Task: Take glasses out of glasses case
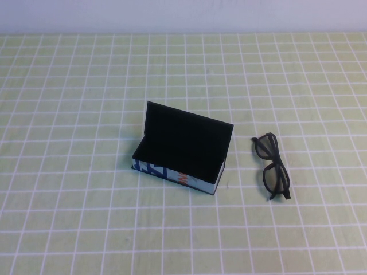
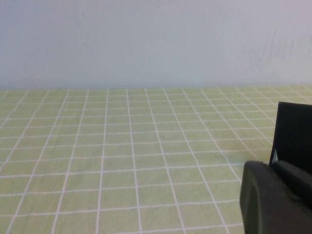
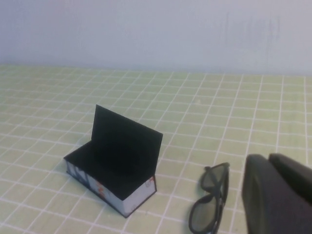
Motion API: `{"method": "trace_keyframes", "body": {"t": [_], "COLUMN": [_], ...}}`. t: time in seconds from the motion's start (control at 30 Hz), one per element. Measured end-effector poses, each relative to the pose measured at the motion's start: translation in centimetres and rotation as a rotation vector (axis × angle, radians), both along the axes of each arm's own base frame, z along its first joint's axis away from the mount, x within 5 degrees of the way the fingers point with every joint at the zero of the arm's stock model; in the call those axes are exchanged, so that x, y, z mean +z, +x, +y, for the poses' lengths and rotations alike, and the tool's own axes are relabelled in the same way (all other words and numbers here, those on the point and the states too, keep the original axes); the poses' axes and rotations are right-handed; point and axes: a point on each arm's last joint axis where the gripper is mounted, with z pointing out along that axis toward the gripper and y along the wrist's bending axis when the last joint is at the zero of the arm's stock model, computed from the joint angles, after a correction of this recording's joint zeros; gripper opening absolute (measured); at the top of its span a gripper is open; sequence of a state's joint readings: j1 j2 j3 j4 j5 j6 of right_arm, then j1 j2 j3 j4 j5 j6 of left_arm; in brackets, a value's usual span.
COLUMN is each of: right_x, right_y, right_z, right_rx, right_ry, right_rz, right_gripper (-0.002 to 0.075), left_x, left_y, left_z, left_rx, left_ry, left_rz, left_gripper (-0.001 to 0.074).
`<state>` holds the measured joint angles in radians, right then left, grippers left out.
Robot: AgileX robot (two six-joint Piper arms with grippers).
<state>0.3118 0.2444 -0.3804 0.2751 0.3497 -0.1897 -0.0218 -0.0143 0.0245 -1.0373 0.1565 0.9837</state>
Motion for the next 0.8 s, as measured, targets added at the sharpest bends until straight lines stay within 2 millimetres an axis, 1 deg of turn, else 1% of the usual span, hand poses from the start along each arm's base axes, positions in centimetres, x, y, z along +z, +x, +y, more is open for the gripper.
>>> {"method": "trace_keyframes", "body": {"t": [0.13,0.23,0.3,0.4,0.47,0.57,0.67,0.8], "right_x": [-0.1,-0.9,-2.3,-4.8,-6.5,-8.5,-9.6,-10.8], "right_y": [0.3,0.9,1.4,1.3,0.9,0.3,-0.1,-0.2], "right_z": [-0.3,-0.8,-1.4,-2.2,-2.5,-2.7,-2.6,-2.3], "right_rx": [-0.04,-0.125,-0.214,-0.321,-0.361,-0.375,-0.368,-0.33], "right_ry": [-0.059,-0.062,-0.058,-0.043,-0.036,-0.029,-0.028,-0.054], "right_rz": [-0.066,-0.129,-0.143,-0.119,-0.109,-0.121,-0.117,-0.007], "right_gripper": [-0.0016,-0.0016,-0.0016,-0.0016,-0.0016,-0.0016,-0.0016,-0.0016], "left_x": [0.0,0.0,0.0,0.0,0.0,0.0,0.0,0.0], "left_y": [0.0,0.0,0.0,0.0,0.0,0.0,0.0,0.0], "left_z": [0.0,0.0,0.0,0.0,0.0,0.0,0.0,0.0], "left_rx": [-0.004,-0.005,-0.005,-0.005,-0.005,-0.005,-0.005,-0.006], "left_ry": [0.002,0.002,0.002,0.002,0.002,0.002,0.002,0.003], "left_rz": [0.002,0.003,0.003,0.003,0.003,0.003,0.003,0.004], "left_gripper": [-0.0004,-0.0004,-0.0004,-0.0004,-0.0004,-0.0004,-0.0004,-0.0004]}}
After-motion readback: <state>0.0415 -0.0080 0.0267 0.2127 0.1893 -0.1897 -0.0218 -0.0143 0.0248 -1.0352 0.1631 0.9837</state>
